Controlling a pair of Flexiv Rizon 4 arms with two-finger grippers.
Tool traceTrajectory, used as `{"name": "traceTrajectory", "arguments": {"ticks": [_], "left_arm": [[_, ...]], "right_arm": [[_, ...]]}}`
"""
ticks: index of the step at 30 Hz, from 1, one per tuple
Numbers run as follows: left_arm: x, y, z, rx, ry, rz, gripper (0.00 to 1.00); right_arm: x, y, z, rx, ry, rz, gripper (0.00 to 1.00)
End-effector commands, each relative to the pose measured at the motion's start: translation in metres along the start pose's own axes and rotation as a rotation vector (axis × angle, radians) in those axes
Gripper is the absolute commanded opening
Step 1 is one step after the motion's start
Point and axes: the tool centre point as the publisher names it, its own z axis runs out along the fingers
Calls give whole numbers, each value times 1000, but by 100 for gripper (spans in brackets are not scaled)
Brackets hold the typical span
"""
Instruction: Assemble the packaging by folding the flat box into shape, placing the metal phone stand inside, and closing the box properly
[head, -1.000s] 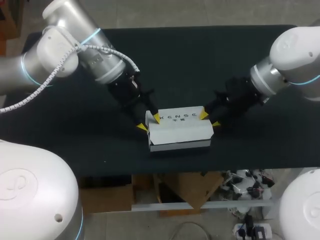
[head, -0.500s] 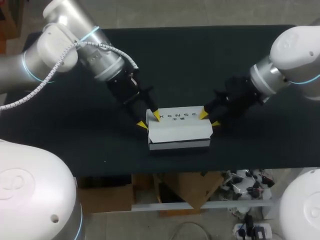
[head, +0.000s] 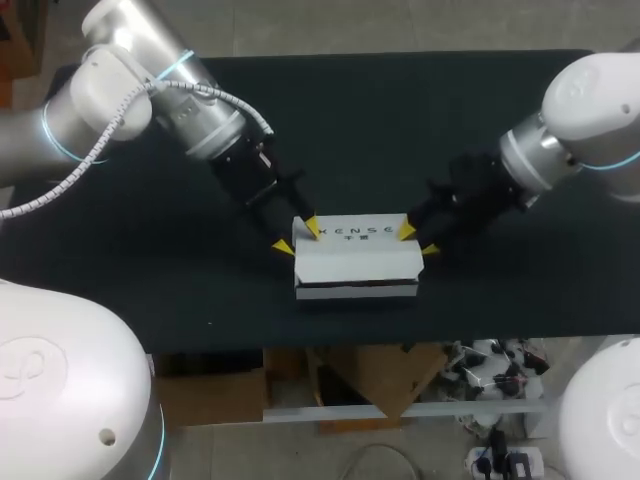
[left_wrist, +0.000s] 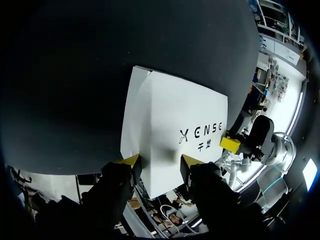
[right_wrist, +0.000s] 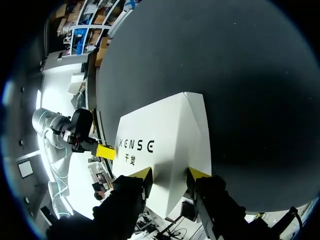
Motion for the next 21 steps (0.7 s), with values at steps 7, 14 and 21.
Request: {"name": "traceTrajectory", "arguments": {"ticks": [7,14,21], "left_arm": [[6,-2,0,-18,6,-9,51],[5,-4,-2,-27,13,-20,51],[-2,-6,0,-27,8,-26,52]], "right_arm": [[4,7,-4,17,10,5,47],[5,7,-1,23,15,8,47],[0,8,2,27,18,14,46]]}}
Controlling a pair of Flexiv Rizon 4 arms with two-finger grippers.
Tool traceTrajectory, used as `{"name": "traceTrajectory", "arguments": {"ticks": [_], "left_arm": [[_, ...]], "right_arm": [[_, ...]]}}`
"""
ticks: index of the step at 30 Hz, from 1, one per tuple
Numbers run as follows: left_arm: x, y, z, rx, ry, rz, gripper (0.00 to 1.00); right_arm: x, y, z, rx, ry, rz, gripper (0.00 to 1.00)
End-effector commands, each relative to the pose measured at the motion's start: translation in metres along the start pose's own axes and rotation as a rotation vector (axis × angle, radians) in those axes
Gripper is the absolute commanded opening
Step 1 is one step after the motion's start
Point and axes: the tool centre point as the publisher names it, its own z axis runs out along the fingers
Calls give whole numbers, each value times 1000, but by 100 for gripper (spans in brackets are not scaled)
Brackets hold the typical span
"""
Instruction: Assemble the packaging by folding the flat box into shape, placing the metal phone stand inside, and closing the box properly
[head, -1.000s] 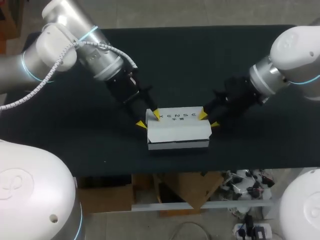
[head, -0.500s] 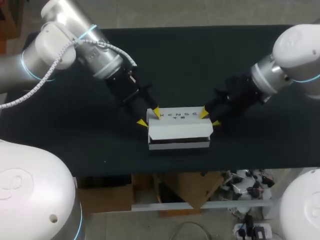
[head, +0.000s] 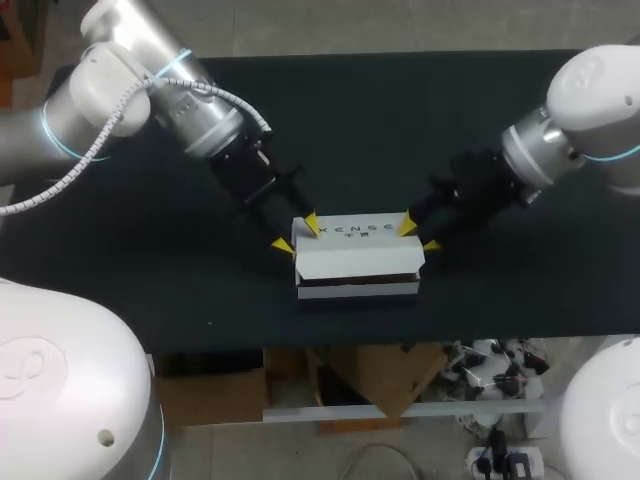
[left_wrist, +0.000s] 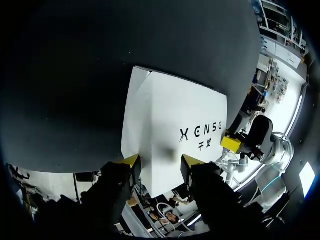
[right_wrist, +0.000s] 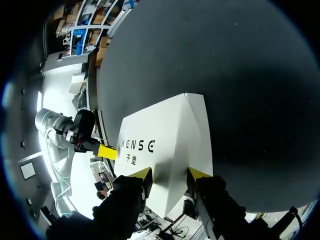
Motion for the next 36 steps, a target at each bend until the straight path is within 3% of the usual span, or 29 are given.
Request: {"name": "traceTrajectory", "arguments": {"ticks": [1,17,36], "left_arm": [[-3,-4,3,-5,-3,-1,52],[-19,-4,13,55,-39,90,59],[-9,-3,16,11,15,92,58]], "right_arm": [[-2,4,5,9,3,3,46],[-11,9,5,15,1,9,46],[-1,5,11,12,-4,-6,46]]}}
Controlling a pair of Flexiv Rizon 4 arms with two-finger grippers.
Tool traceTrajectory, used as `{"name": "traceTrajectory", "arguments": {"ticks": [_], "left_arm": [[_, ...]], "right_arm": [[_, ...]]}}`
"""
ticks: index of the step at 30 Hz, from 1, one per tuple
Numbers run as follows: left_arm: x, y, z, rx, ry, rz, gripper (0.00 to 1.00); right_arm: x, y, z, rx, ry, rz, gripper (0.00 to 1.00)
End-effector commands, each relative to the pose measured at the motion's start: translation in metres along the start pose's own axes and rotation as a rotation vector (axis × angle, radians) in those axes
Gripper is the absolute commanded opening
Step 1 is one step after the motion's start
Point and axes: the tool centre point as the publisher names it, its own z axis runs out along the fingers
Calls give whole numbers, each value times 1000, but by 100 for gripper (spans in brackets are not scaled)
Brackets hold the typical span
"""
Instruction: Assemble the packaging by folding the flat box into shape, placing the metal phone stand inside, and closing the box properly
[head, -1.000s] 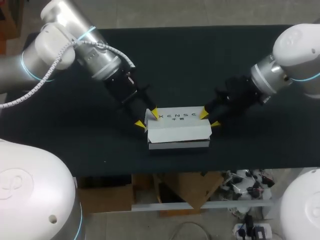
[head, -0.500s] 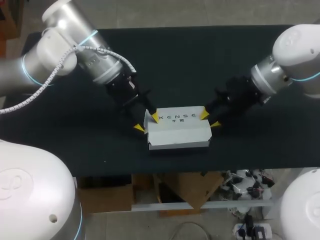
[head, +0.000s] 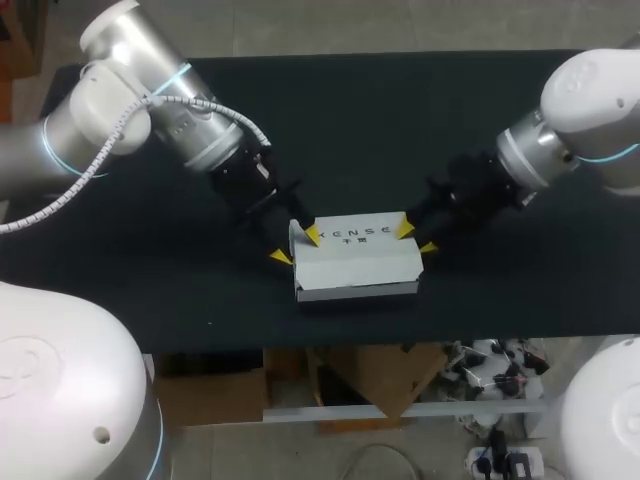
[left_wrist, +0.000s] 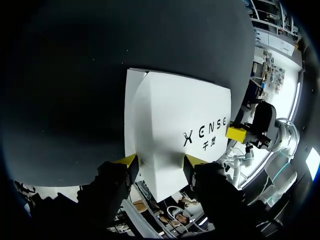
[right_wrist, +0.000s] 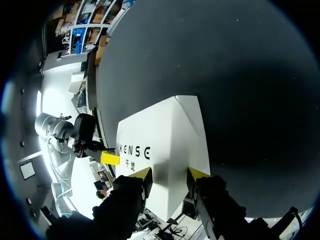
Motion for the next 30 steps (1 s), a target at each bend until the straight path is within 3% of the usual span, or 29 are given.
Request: {"name": "traceTrajectory", "arguments": {"ticks": [1,30], "left_arm": [[2,-3,3,-16,17,-7,58],[13,2,-5,-35,14,-66,53]], "right_arm": [[4,-1,3,-1,-2,-1,46],[8,0,-12,0,-4,19,47]]}}
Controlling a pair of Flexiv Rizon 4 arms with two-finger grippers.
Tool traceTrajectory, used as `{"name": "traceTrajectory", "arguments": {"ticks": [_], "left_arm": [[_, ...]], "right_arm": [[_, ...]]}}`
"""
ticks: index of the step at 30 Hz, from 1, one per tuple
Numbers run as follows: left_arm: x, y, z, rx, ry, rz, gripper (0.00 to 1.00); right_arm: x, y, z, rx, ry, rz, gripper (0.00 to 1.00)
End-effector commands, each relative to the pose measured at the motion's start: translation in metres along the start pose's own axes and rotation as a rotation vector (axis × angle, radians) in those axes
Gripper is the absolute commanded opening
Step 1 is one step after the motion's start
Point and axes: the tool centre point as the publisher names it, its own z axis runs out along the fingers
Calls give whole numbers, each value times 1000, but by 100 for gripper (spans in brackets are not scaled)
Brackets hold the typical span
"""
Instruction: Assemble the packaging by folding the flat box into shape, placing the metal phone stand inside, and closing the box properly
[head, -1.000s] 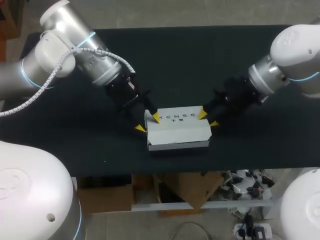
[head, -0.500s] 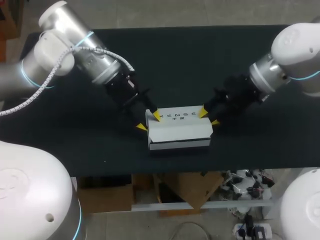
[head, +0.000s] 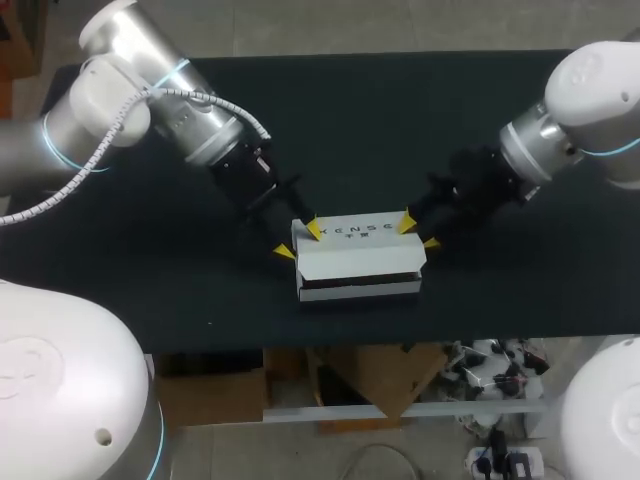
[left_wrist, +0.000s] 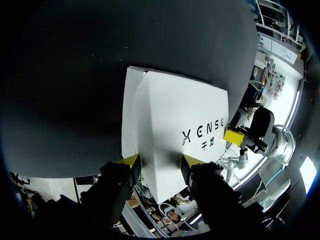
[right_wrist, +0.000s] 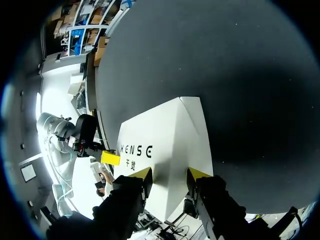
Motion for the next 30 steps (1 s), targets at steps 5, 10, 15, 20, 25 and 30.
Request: {"name": "traceTrajectory", "arguments": {"ticks": [5,10,15,20,25,30], "left_arm": [[5,1,-1,-11,-14,-8,53],[7,0,-2,-25,-16,-15,54],[7,-2,-3,-34,-12,-25,53],[7,-3,-3,-39,-10,-32,53],[8,-4,-5,-45,-8,-41,53],[9,-4,-8,-51,-6,-45,53]], "right_arm": [[6,-1,-5,9,4,4,46],[7,2,-6,22,11,8,46],[8,2,-4,30,15,14,46],[8,5,-3,36,16,22,46],[9,8,-4,42,16,28,46],[10,9,-6,45,16,32,46]]}}
